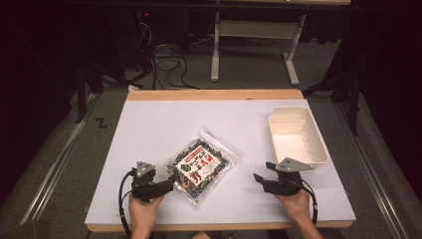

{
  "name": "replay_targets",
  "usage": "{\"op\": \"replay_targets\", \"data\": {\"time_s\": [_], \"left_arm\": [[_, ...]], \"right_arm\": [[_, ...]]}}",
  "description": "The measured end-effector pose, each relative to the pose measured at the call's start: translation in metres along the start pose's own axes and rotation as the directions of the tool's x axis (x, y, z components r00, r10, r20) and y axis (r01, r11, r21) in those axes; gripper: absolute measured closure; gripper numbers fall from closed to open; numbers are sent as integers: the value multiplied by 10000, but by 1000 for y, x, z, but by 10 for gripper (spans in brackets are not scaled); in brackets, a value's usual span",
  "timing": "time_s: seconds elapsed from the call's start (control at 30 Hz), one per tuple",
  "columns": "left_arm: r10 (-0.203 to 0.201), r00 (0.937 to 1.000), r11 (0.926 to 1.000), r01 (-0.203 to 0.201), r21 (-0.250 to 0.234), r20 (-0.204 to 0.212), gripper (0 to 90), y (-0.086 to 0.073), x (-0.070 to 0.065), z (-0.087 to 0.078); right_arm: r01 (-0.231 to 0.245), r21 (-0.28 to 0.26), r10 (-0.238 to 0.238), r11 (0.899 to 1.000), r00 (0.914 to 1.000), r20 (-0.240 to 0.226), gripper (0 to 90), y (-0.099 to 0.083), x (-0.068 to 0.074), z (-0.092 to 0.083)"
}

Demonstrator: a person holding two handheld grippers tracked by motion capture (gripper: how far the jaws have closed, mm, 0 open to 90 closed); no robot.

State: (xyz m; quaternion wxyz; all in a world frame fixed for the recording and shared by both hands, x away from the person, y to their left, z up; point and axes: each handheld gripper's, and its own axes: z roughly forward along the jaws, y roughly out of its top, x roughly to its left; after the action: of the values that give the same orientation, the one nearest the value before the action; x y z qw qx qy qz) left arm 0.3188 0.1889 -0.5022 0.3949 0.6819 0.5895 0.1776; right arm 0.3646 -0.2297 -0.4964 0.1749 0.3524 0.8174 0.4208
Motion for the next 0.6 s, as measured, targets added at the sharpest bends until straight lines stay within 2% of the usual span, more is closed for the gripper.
{"op": "replay_targets", "data": {"time_s": [0.27,0.47,0.6], "left_arm": [[170,9997,9992,-177,359,178,220,-1,-6,4],[68,9998,9990,-78,445,210,219,-1,-4,5],[255,9993,9976,-271,633,266,226,-2,-7,8]], "right_arm": [[126,-75,-126,9999,9999,72,346,0,0,-1],[84,-120,-84,9999,9999,61,343,0,1,-1],[265,-171,-265,9995,9996,5,338,0,1,-1]]}}
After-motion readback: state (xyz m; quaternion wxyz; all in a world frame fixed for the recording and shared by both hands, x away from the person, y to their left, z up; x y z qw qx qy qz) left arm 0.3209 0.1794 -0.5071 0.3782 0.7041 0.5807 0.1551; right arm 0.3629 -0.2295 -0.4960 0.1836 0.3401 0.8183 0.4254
